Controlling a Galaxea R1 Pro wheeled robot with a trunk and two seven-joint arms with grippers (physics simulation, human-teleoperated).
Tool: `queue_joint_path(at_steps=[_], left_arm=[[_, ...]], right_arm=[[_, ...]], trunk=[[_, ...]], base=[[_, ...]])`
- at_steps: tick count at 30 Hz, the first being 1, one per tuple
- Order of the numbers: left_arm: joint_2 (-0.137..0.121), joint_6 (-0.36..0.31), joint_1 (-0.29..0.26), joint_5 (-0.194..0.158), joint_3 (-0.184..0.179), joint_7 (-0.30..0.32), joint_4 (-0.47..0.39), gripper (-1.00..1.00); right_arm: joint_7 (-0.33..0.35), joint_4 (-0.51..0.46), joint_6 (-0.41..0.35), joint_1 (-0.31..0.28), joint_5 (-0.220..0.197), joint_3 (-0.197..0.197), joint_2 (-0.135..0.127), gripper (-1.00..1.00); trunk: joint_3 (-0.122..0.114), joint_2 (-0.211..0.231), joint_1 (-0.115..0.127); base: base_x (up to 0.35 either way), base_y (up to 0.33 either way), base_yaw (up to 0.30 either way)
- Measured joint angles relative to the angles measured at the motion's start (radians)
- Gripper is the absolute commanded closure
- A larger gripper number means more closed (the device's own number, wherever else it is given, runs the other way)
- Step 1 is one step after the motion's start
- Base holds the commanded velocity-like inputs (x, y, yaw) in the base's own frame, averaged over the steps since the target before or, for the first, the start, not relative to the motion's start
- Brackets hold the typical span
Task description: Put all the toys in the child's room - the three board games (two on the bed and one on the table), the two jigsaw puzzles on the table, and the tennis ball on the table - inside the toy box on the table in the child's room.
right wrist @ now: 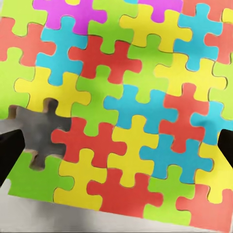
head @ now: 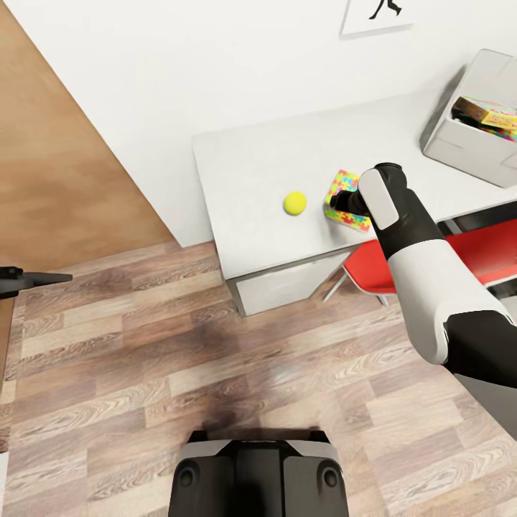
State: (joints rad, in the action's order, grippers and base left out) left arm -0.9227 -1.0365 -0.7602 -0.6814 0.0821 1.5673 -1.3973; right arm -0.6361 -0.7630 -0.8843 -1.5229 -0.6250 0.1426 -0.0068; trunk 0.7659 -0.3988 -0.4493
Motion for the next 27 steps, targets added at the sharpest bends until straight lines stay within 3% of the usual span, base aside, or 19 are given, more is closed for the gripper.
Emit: queue_joint_path(at_steps=[27], left_arm=[[0.0, 0.0, 0.0, 0.0, 0.0, 0.0, 0.0, -1.0]], right_arm=[[0.0, 0.007, -0.005, 0.0, 0.005, 0.0, 0.0, -1.0]], trunk=[[0.0, 0.0, 0.0]], base=[[-0.115, 0.001, 0.0]])
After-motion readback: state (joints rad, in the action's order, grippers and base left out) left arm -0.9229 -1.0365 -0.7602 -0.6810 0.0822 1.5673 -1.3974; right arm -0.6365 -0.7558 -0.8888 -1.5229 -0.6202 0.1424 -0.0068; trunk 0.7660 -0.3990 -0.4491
